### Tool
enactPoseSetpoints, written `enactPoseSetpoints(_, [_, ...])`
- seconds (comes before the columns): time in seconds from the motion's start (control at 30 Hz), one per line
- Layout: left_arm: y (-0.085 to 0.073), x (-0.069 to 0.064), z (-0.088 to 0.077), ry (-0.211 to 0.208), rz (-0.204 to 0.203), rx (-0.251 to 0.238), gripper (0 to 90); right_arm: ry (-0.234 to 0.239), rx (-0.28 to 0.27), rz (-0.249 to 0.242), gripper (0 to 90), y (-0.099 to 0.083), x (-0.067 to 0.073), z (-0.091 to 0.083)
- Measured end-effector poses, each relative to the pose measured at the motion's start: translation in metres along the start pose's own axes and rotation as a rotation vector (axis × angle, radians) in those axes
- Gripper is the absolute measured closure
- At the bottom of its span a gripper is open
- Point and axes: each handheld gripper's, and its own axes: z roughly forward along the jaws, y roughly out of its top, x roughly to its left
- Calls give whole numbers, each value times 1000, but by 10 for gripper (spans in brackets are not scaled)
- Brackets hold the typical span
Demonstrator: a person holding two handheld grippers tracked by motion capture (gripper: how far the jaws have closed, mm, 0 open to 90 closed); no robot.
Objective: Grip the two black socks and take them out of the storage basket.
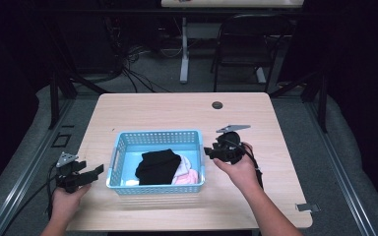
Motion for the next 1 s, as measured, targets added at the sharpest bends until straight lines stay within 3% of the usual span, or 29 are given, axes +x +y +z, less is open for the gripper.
enactPoseSetpoints(0.4, [0, 0, 1, -5, 3, 3, 235, 79, 72, -32, 603, 17, 32, 29])
enactPoseSetpoints(0.7, [1, 0, 2, -8, 5, 6, 236, 124, 169, -20, 635, 29, 45, 69])
enactPoseSetpoints(1.0, [0, 2, 3, -6, 2, 4, 236, 113, 246, -39, 626, 32, 53, 98])
